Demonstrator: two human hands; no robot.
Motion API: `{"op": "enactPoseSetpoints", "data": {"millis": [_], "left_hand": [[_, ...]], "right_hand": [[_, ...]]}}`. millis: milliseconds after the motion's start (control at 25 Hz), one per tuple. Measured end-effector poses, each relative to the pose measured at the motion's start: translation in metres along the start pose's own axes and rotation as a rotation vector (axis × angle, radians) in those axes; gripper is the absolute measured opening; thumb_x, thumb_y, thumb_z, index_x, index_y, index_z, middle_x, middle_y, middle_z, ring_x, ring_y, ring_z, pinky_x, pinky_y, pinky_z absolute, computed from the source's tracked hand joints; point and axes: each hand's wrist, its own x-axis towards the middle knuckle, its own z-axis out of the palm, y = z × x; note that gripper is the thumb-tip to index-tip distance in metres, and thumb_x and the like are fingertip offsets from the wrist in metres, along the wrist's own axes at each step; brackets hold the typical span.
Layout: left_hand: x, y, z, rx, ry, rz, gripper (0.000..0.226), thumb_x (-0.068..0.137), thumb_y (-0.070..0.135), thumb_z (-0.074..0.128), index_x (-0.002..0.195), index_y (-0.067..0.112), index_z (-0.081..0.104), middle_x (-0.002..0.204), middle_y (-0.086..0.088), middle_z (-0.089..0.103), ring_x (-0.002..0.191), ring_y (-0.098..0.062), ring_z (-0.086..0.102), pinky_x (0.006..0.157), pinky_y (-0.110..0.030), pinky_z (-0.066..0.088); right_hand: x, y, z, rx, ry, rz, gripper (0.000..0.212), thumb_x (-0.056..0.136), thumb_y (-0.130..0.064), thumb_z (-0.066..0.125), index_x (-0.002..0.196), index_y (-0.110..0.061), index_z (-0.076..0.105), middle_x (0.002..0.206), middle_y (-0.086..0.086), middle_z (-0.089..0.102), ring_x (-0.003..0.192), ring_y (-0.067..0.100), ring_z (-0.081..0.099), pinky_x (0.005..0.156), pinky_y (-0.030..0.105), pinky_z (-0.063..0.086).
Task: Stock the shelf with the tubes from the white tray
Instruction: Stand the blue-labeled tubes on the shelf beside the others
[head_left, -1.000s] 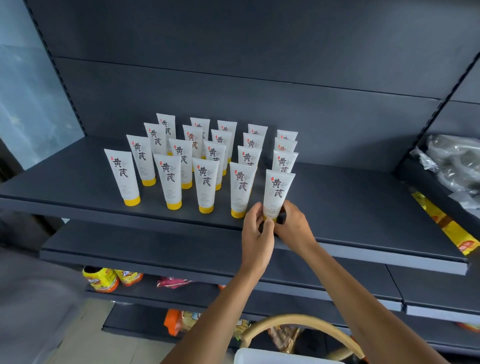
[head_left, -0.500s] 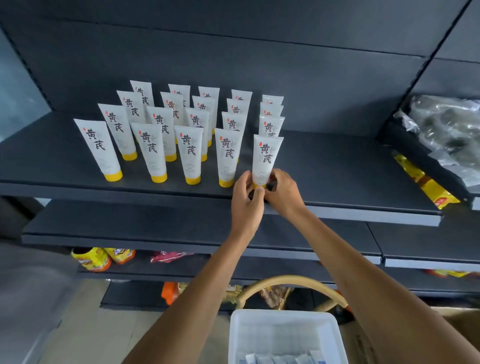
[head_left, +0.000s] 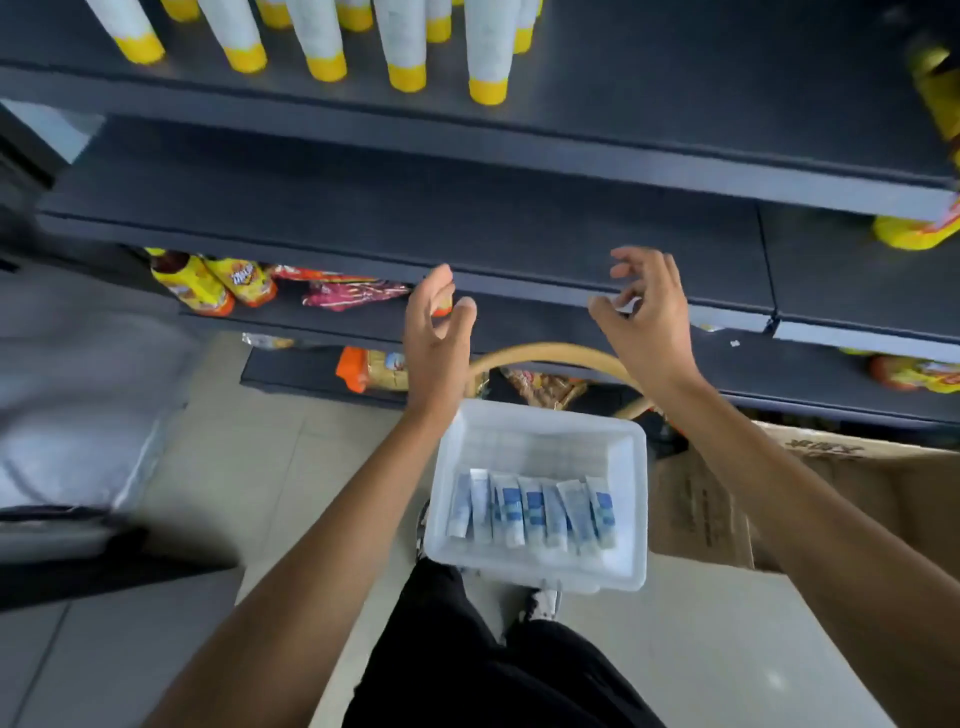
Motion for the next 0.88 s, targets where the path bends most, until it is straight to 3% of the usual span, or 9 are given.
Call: {"op": "enactPoseSetpoints", "data": {"millis": [160, 280, 320, 400, 480, 560, 720, 880], "left_hand": [[-0.074, -0.079, 0.007, 0.156, 0.062, -0.196, 0.042, 0.098, 0.012, 0.061, 0.139, 0.01, 0.055, 0.138, -0.002, 0.058, 0.125, -0.011, 0.057, 0.087, -0.005, 0.045], [-0.116, -0.136, 0.015, 0.337, 0.056, -0.367, 0.041, 0.096, 0.02, 0.065, 0.135, 0.009, 0.056, 0.136, -0.003, 0.057, 0.123, -0.016, 0.056, 0.087, -0.012, 0.046], [-0.128, -0.152, 0.015, 0.402, 0.018, -0.42, 0.041, 0.094, 0.026, 0.067, 0.131, 0.01, 0.056, 0.132, -0.002, 0.057, 0.119, -0.016, 0.056, 0.091, -0.022, 0.048], [-0.151, -0.198, 0.023, 0.548, -0.076, -0.523, 0.039, 0.087, 0.039, 0.067, 0.114, 0.013, 0.057, 0.116, -0.002, 0.056, 0.109, -0.019, 0.055, 0.095, -0.041, 0.048], [-0.166, -0.242, 0.024, 0.711, -0.17, -0.617, 0.048, 0.087, 0.043, 0.068, 0.117, 0.008, 0.058, 0.117, -0.011, 0.058, 0.111, -0.026, 0.058, 0.093, -0.044, 0.047], [-0.169, -0.275, 0.023, 0.863, -0.212, -0.686, 0.057, 0.09, 0.043, 0.069, 0.127, 0.003, 0.055, 0.127, -0.016, 0.058, 0.117, -0.032, 0.058, 0.095, -0.043, 0.048], [-0.159, -0.344, 0.025, 1.061, -0.29, -0.776, 0.055, 0.089, 0.044, 0.065, 0.128, 0.007, 0.052, 0.129, -0.012, 0.059, 0.117, -0.032, 0.06, 0.092, -0.043, 0.053], [-0.157, -0.396, 0.032, 1.193, -0.371, -0.804, 0.073, 0.086, 0.047, 0.072, 0.14, 0.009, 0.042, 0.135, -0.008, 0.06, 0.117, -0.031, 0.064, 0.087, -0.036, 0.05]], "right_hand": [[-0.068, 0.099, -0.021, -0.09, -0.097, 0.149, 0.043, 0.086, -0.016, 0.073, 0.125, -0.016, 0.056, 0.118, -0.002, 0.05, 0.087, 0.019, 0.06, 0.078, 0.025, 0.048], [-0.112, 0.16, -0.025, -0.136, -0.167, 0.26, 0.041, 0.086, -0.015, 0.075, 0.123, -0.013, 0.056, 0.121, 0.004, 0.051, 0.088, 0.02, 0.06, 0.082, 0.032, 0.056], [-0.129, 0.172, -0.025, -0.161, -0.198, 0.305, 0.043, 0.087, -0.016, 0.075, 0.125, -0.013, 0.056, 0.124, 0.005, 0.052, 0.089, 0.016, 0.058, 0.082, 0.029, 0.056], [-0.16, 0.211, -0.019, -0.212, -0.24, 0.4, 0.046, 0.087, -0.014, 0.073, 0.129, -0.01, 0.054, 0.127, 0.006, 0.052, 0.089, 0.006, 0.047, 0.079, 0.009, 0.045], [-0.19, 0.245, -0.007, -0.252, -0.287, 0.486, 0.048, 0.088, -0.013, 0.072, 0.132, -0.008, 0.053, 0.127, 0.005, 0.05, 0.087, 0.006, 0.043, 0.068, 0.0, 0.036], [-0.211, 0.269, 0.005, -0.264, -0.319, 0.505, 0.048, 0.087, -0.014, 0.072, 0.131, -0.009, 0.053, 0.128, 0.008, 0.052, 0.085, 0.012, 0.05, 0.068, 0.004, 0.036], [-0.234, 0.312, 0.044, -0.272, -0.353, 0.489, 0.047, 0.085, -0.013, 0.074, 0.128, -0.006, 0.056, 0.124, 0.013, 0.055, 0.078, 0.019, 0.059, 0.076, 0.034, 0.053], [-0.24, 0.34, 0.077, -0.271, -0.328, 0.488, 0.045, 0.086, -0.016, 0.074, 0.127, -0.007, 0.056, 0.125, 0.013, 0.056, 0.072, 0.012, 0.057, 0.075, 0.031, 0.053]]}}
